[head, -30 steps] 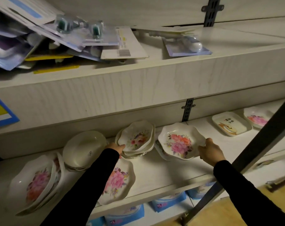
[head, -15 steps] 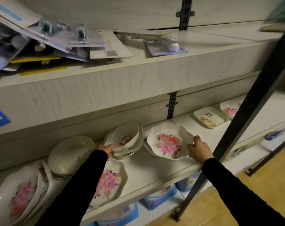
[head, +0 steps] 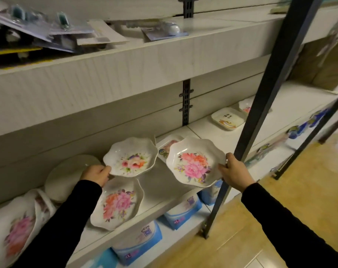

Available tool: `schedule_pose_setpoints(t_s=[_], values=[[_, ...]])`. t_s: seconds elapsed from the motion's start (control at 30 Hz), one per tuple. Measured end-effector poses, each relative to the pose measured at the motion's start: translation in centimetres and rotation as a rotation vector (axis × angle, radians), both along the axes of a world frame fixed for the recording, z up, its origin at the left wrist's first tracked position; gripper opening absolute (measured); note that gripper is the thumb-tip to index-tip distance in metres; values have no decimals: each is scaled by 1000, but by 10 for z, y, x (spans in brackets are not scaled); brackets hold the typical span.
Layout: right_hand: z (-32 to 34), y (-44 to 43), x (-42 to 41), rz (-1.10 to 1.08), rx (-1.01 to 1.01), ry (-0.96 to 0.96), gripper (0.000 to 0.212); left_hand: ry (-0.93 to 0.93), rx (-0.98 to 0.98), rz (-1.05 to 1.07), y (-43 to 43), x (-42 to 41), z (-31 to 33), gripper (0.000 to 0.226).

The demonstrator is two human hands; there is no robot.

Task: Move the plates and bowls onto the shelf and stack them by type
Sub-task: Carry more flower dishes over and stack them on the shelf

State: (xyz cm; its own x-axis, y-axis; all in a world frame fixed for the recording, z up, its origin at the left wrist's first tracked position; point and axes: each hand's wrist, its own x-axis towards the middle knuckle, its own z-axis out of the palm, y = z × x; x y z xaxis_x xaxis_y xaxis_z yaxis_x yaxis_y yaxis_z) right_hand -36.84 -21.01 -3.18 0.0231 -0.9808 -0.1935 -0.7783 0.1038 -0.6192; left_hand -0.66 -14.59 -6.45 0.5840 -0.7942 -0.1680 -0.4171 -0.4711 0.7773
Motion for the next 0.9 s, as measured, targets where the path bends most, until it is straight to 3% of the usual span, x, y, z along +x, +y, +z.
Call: schedule_pose_setpoints(t_s=[0.33, 0.53, 0.6, 0.77, 0.9], values=[[9, 32, -64, 46, 18, -49, 13, -14, -64, -125, 42, -59, 24, 44], [16, 40, -135, 22, 23, -95, 28, 89, -111, -158, 54, -131, 37, 32], [17, 40, -163, 12, 24, -102, 26, 93, -99, -163, 57, -156, 43, 26], [22, 30, -232, 7, 28, -136, 12, 19, -59, -237, 56, -227, 55, 35], [26, 18, -281, 1, 25, -157, 12, -18, -70, -237, 49, -281, 50, 34]])
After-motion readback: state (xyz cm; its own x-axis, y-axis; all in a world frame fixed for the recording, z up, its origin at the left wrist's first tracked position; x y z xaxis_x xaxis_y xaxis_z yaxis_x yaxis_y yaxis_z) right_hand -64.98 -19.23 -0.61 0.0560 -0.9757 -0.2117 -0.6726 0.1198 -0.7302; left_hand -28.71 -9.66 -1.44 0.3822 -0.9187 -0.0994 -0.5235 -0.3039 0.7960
